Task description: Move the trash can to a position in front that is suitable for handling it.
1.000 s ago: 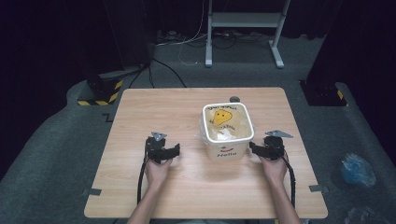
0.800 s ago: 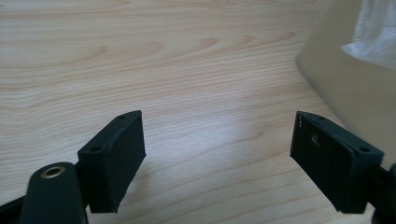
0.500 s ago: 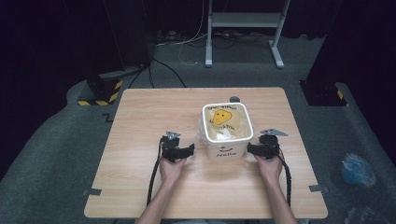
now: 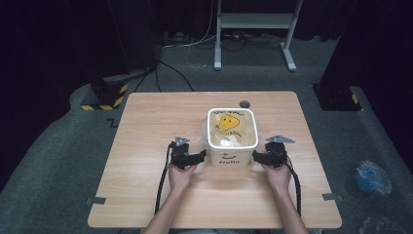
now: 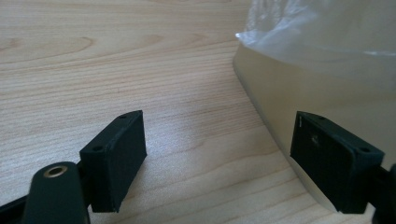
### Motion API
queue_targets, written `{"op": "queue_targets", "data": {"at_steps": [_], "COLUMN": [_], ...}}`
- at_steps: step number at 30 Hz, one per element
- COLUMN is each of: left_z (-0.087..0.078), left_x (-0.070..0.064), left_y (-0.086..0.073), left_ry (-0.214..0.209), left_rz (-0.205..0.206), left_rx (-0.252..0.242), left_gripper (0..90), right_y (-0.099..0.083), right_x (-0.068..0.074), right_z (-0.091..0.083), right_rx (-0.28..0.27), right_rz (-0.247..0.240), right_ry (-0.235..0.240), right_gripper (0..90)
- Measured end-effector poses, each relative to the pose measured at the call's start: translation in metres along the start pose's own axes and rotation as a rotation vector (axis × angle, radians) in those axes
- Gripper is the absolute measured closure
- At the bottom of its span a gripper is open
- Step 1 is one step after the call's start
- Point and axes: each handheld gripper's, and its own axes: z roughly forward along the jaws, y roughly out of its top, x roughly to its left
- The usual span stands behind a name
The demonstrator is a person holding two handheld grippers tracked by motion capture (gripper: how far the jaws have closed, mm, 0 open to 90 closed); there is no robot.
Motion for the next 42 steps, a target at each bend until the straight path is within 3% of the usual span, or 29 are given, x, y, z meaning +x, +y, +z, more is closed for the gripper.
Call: {"op": "queue_targets", "data": {"at_steps": [7, 14, 21, 22, 24, 36, 42], "left_z": [-0.001, -0.004, -0.011, -0.015, -0.018, -0.037, -0.046], "left_x": [-0.001, 0.005, 0.008, 0.006, 0.007, 0.027, 0.034], "left_y": [-0.001, -0.002, -0.002, -0.002, -0.001, -0.008, -0.009], "left_ry": [-0.018, -0.041, -0.022, 0.007, 0.017, 0.040, 0.065], "left_rz": [0.015, 0.038, 0.070, 0.113, 0.124, 0.098, 0.107], "left_rx": [0.004, 0.014, 0.025, 0.022, 0.022, 0.006, 0.014], "left_gripper": [19.9, 19.8, 19.9, 19.5, 19.6, 20.5, 21.0], "right_y": [0.001, 0.001, 0.000, -0.001, -0.001, 0.001, 0.001], "right_x": [0.006, 0.010, 0.017, 0.019, 0.021, 0.044, 0.057], "right_z": [0.001, 0.002, 0.003, 0.004, 0.005, 0.013, 0.016], "right_rx": [-0.003, 0.004, -0.002, -0.007, -0.012, -0.009, -0.005], "right_rz": [-0.010, 0.016, -0.009, -0.009, -0.002, -0.044, -0.040], "right_ry": [0.020, 0.048, 0.063, 0.075, 0.081, 0.119, 0.139], "right_gripper": [29.1, 32.7, 33.5, 33.7, 34.5, 34.9, 35.1]}}
